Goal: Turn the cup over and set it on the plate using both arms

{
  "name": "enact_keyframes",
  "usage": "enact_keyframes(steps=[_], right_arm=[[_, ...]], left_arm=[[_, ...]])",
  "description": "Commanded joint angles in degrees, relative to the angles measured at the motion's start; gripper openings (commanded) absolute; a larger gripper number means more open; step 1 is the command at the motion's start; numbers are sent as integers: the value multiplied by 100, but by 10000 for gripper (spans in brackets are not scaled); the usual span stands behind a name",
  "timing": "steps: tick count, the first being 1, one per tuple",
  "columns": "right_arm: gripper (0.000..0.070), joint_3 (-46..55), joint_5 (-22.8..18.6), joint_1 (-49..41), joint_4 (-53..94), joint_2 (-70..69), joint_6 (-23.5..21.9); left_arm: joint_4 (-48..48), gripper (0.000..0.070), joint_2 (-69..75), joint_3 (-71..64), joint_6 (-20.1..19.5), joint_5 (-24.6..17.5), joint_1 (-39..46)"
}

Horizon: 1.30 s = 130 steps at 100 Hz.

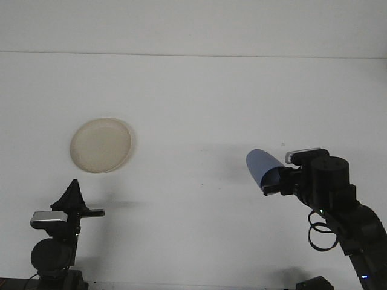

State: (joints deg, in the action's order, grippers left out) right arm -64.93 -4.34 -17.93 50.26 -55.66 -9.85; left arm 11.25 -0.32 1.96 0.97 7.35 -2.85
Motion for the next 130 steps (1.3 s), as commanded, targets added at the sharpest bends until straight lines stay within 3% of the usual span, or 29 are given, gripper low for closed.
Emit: enact_keyframes(steps=[1, 23, 62, 101, 130], right_arm=[[0, -455, -9, -210, 278, -306, -240], [0, -1663, -9, -951, 1344, -1624, -164], [1, -2955, 9, -2028, 2326, -3888, 501], [1, -3150, 313, -2498, 2500, -4920, 708], [1, -3150, 286, -2542, 2450, -5219, 780]], left_arm=[[81, 11, 4, -114, -11, 13, 7], [81, 11, 4, -114, -11, 13, 7], [81, 11, 4, -114, -11, 13, 4], [81, 11, 4, -114, -11, 13, 7], [81, 11, 4, -114, -11, 13, 7]])
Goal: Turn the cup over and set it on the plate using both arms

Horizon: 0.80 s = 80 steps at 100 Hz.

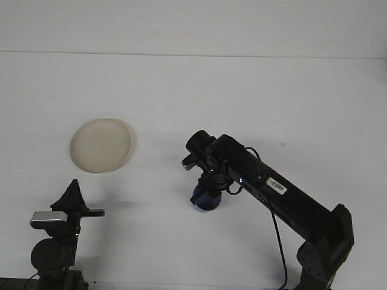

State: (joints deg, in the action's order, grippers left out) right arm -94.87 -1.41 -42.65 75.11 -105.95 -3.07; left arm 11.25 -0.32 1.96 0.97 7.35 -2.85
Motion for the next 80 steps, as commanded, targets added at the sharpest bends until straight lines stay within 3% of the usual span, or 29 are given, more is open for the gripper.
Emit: enact_keyframes(steps=[1, 29, 46, 67, 80], right_arm=[[1, -155, -7, -76, -35, -197, 101], [25, -155, -4, -87, -138, -216, 144], [243, -157, -7, -85, -160, -216, 146], [448, -297, -9, 26, -103, -214, 138], [487, -610, -9, 96, 81, -210, 140]], left_arm=[[83, 11, 4, -114, -11, 13, 7], [81, 11, 4, -114, -11, 13, 7], [81, 11, 4, -114, -11, 13, 7], [81, 11, 4, -114, -11, 13, 7], [81, 11, 4, -114, -11, 13, 7]])
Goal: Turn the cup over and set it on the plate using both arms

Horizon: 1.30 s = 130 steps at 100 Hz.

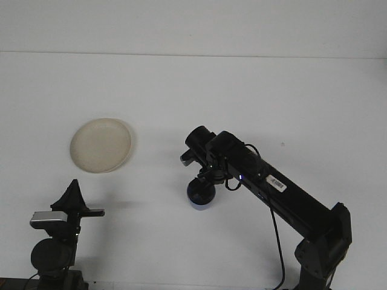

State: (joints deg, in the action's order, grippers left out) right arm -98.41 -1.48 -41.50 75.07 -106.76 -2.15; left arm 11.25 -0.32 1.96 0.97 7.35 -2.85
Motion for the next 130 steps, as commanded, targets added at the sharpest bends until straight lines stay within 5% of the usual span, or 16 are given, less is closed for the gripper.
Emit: enact_keyframes(steps=[1, 36, 65, 130], right_arm=[[487, -289, -2, -13, 114, -129, 48], [487, -817, -4, 400, 337, 302, 385], [485, -564, -264, 1602, 337, 1034, 485], [485, 3705, -323, 3926, -2138, 4605, 400]], left_arm=[[81, 11, 4, -114, -11, 13, 7], [81, 11, 4, -114, -11, 13, 7], [81, 11, 4, -114, -11, 13, 4], [81, 11, 4, -114, -11, 13, 7]])
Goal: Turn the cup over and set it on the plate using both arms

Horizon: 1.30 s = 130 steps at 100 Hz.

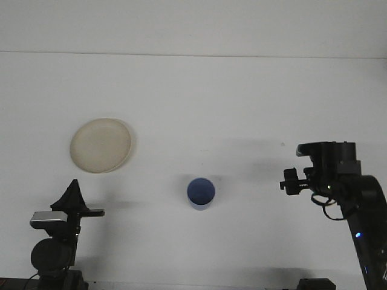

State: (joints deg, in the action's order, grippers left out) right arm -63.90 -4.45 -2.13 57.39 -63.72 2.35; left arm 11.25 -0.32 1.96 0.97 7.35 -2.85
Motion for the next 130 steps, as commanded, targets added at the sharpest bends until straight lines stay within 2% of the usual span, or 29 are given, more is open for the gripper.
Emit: enact_keyframes(steps=[1, 28, 48, 74, 130], right_arm=[[485, 319, -24, -11, -442, 372, -68], [485, 1864, -24, -15, -2090, 2249, -151], [484, 2651, -9, -15, -2756, 3261, -146], [484, 2695, 2, -15, -2796, 3901, -144], [484, 2695, 0, -15, -2824, 3930, -146]], left_arm=[[81, 11, 4, -114, -11, 13, 4], [81, 11, 4, -114, -11, 13, 7], [81, 11, 4, -114, -11, 13, 7], [81, 11, 4, -114, -11, 13, 7], [83, 11, 4, -114, -7, 13, 7]])
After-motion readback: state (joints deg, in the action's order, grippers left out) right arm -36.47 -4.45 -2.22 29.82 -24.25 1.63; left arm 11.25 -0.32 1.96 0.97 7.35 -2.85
